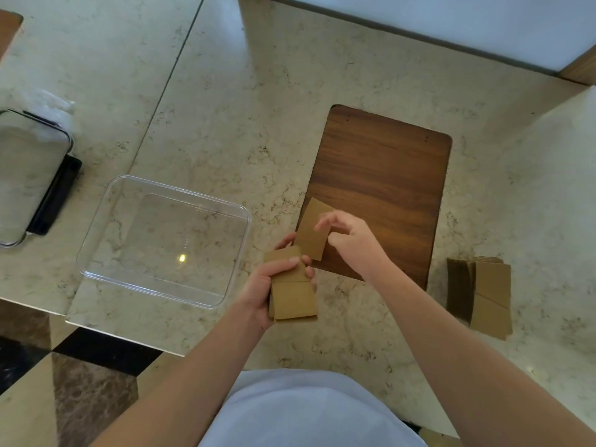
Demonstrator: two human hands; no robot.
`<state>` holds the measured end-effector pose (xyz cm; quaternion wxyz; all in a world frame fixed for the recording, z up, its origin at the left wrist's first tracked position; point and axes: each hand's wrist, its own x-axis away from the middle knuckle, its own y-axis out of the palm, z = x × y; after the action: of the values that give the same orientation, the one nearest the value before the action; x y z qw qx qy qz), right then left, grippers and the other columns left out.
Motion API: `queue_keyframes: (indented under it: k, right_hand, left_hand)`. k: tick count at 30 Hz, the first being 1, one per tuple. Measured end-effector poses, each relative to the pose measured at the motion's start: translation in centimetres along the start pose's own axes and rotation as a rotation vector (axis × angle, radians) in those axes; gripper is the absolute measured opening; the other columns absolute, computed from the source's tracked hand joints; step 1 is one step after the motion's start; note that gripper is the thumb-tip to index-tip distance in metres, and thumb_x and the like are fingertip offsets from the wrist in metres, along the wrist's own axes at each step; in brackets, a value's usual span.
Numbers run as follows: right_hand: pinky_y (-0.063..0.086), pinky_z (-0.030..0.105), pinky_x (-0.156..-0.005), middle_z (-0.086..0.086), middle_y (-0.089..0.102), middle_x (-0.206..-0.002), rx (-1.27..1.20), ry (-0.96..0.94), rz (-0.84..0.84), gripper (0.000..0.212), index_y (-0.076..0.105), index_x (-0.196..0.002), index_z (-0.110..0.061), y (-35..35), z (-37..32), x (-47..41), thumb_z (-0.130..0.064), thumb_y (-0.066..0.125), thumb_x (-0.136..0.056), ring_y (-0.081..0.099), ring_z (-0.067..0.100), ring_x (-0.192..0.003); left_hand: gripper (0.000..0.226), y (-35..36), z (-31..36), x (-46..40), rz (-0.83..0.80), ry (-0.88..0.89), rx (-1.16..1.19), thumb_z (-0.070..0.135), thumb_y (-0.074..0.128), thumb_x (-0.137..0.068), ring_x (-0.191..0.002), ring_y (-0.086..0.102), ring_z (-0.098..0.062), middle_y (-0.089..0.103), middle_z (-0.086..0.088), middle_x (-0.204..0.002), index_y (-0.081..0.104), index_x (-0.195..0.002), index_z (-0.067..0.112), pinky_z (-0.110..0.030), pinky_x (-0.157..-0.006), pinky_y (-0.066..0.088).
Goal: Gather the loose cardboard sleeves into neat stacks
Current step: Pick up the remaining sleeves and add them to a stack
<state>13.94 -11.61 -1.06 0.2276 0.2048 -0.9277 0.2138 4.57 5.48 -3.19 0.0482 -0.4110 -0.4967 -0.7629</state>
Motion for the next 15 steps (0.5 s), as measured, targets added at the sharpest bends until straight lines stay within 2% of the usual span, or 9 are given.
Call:
queue_keyframes:
  k: [1,2,4,6,8,11,13,15]
  right_hand:
    - [0.037,0.046,-0.112,-0.007,0.06,-0.132,0.223,-0.015,0.11,0.03,0.067,-0.104,-0.031,0.1,0.1,-0.8,-0.007,0.06,-0.089,0.047,0.019,-0.132]
    - [0.036,0.045,-0.11,-0.005,0.054,-0.137,0.411,-0.004,0.151,0.033,0.061,-0.12,-0.031,0.4,0.2,-1.4,-0.022,0.068,-0.09,0.042,0.023,-0.134]
    - [0.032,0.047,-0.109,0.001,0.043,-0.146,0.637,0.044,0.127,0.073,0.046,-0.144,-0.025,1.0,0.2,-2.8,-0.049,0.078,-0.083,0.034,0.028,-0.136]
    - [0.034,0.046,-0.109,0.007,0.042,-0.144,0.798,0.022,0.114,0.096,0.039,-0.149,-0.019,2.0,-0.1,-3.7,-0.061,0.081,-0.074,0.036,0.03,-0.132]
    - [0.039,0.043,-0.103,0.009,0.045,-0.133,0.853,0.033,0.146,0.096,0.044,-0.141,-0.015,2.5,-0.2,-4.4,-0.063,0.084,-0.068,0.041,0.029,-0.123]
    - [0.044,0.041,-0.093,0.009,0.05,-0.124,0.813,0.119,0.124,0.075,0.056,-0.132,-0.015,1.7,-0.3,-4.9,-0.056,0.083,-0.075,0.047,0.029,-0.116]
    - [0.049,0.038,-0.083,0.006,0.059,-0.121,0.599,0.151,0.01,0.057,0.061,-0.129,-0.019,0.7,-0.5,-4.3,-0.048,0.079,-0.083,0.057,0.028,-0.11]
    - [0.052,0.034,-0.074,-0.005,0.07,-0.104,0.38,0.079,-0.045,0.024,0.066,-0.108,-0.027,-0.2,-0.5,-2.4,-0.043,0.071,-0.091,0.066,0.021,-0.095]
  left_hand:
    - [0.051,-0.1,0.1,0.0,-0.013,0.006,0.012,0.019,0.083,-0.084,-0.076,0.064,-0.026,0.065,-0.015,-0.097,0.067,-0.131,0.025,-0.043,-0.071,0.058]
    - [0.045,-0.1,0.2,0.0,-0.013,-0.002,0.019,0.036,0.084,-0.085,-0.074,0.063,-0.024,0.064,-0.014,-0.095,0.069,-0.125,0.024,-0.042,-0.071,0.057]
    - [0.061,-0.2,0.4,-0.2,0.022,-0.032,0.032,0.065,0.084,-0.072,-0.073,0.062,-0.024,0.064,-0.013,-0.093,0.07,-0.109,0.019,-0.041,-0.069,0.058]
    - [0.071,0.0,0.6,-0.3,0.085,-0.047,0.064,0.077,0.077,-0.065,-0.074,0.063,-0.025,0.066,-0.015,-0.094,0.069,-0.101,0.017,-0.041,-0.067,0.058]
    - [0.067,-0.2,0.9,-0.1,0.117,-0.051,0.093,0.072,0.078,-0.07,-0.077,0.063,-0.026,0.066,-0.016,-0.096,0.07,-0.104,0.015,-0.04,-0.067,0.058]
    - [0.049,-0.2,1.0,0.5,0.098,-0.046,0.093,0.034,0.085,-0.079,-0.08,0.062,-0.029,0.061,-0.019,-0.099,0.067,-0.118,0.013,-0.043,-0.072,0.057]
    - [0.052,-0.2,1.0,1.1,0.055,-0.041,0.078,0.02,0.083,-0.076,-0.082,0.062,-0.031,0.059,-0.021,-0.1,0.063,-0.123,0.012,-0.046,-0.077,0.057]
    - [0.064,-0.1,0.8,1.5,0.025,-0.033,0.06,0.017,0.091,-0.068,-0.087,0.066,-0.033,0.062,-0.024,-0.103,0.062,-0.125,0.011,-0.047,-0.081,0.06]
